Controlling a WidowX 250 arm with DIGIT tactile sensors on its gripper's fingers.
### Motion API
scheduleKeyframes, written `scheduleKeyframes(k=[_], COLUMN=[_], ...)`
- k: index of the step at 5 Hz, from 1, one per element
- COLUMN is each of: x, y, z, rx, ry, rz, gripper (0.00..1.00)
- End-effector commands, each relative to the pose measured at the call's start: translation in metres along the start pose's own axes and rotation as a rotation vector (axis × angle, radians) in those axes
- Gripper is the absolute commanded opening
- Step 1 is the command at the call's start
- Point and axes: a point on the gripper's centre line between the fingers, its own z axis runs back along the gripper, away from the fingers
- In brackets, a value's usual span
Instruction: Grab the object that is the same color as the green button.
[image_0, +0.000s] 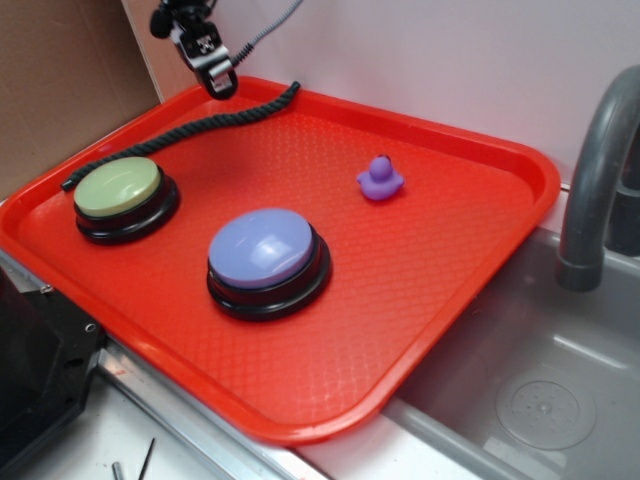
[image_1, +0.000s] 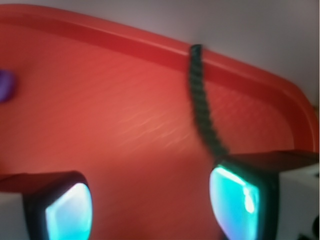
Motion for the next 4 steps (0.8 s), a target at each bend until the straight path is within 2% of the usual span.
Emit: scheduleKeyframes(k=[1,2,3,4], x=[0.003,-0.003,-0.003,-0.002], y=[0.046,0.053,0.049,0.046], z=[-0.024,-0.035,-0.04,-0.04], rx=[0.089,0.077,0.077,0.088], ry=[0.014,0.027,0.031,0.049], rz=[-0.01,-0.004,-0.062,-0.091], gripper=[1.0,1.0,0.0,0.0])
